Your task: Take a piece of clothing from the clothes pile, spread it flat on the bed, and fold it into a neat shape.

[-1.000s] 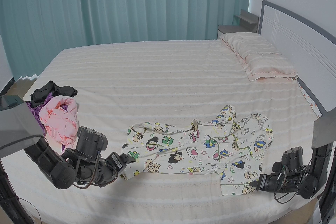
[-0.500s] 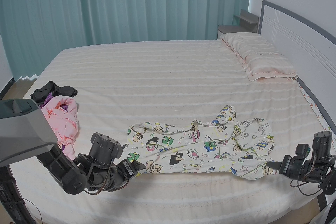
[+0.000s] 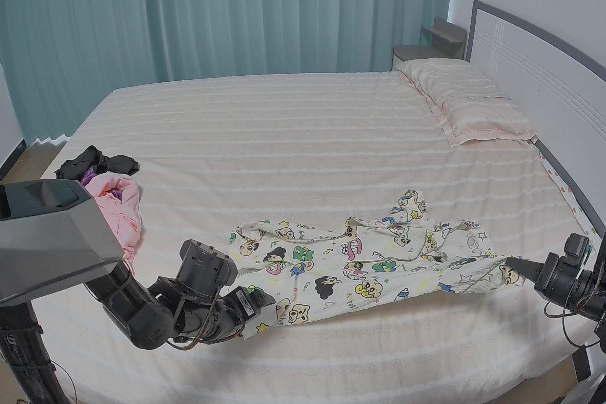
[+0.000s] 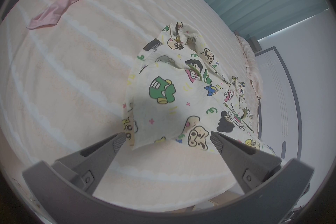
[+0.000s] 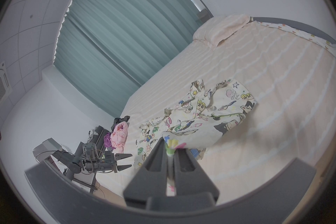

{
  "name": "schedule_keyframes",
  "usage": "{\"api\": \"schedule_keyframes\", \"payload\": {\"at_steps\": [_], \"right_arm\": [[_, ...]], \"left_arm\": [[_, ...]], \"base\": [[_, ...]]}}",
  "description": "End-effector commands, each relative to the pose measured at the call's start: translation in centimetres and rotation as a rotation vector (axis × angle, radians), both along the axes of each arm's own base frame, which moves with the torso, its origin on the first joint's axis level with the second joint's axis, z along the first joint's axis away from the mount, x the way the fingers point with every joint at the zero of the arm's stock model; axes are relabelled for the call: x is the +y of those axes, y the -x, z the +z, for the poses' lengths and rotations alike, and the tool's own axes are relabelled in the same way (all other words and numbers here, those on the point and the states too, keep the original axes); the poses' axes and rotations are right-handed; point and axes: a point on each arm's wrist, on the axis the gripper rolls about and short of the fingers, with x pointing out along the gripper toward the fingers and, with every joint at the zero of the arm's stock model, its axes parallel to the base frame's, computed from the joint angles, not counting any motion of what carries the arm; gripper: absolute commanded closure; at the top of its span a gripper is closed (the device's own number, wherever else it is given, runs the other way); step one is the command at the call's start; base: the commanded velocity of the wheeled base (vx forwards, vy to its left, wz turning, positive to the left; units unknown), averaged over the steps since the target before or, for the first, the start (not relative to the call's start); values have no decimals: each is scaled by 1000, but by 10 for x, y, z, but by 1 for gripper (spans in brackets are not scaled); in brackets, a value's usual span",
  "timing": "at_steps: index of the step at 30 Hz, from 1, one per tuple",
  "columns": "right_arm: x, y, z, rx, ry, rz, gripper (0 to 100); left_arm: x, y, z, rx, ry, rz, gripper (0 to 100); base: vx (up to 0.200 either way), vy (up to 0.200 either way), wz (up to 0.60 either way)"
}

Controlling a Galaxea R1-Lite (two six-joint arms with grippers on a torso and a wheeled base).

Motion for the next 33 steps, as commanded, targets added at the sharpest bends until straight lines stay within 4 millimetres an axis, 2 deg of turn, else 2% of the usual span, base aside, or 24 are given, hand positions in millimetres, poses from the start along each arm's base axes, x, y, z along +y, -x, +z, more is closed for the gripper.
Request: {"api": "schedule_keyframes", "payload": {"at_steps": [1,5,10,17,21,27,33], "right_arm": [[-2,5,11,-45,-4,-8,100],[-2,9,16,-40,-11,6,100],[-2,10,21,-18,-15,10,100],[-5,7,20,-3,-17,-4,100],[-6,6,19,4,-23,2,100],[-6,7,18,12,-25,3,100],[-7,6,19,7,-25,0,100]], "left_arm": [[-8,-16,-16,-3,-36,10,0],[-13,-28,-31,-19,-96,10,0],[-14,-30,-35,-38,-142,15,0],[-11,-26,-34,-25,-151,17,0],[-9,-24,-26,-29,-148,20,0],[-10,-32,-25,-45,-133,33,0],[-12,-34,-32,-31,-143,31,0]], "base": [[0,0,0],[0,0,0],[0,0,0],[0,0,0],[0,0,0],[0,0,0],[0,0,0]]}}
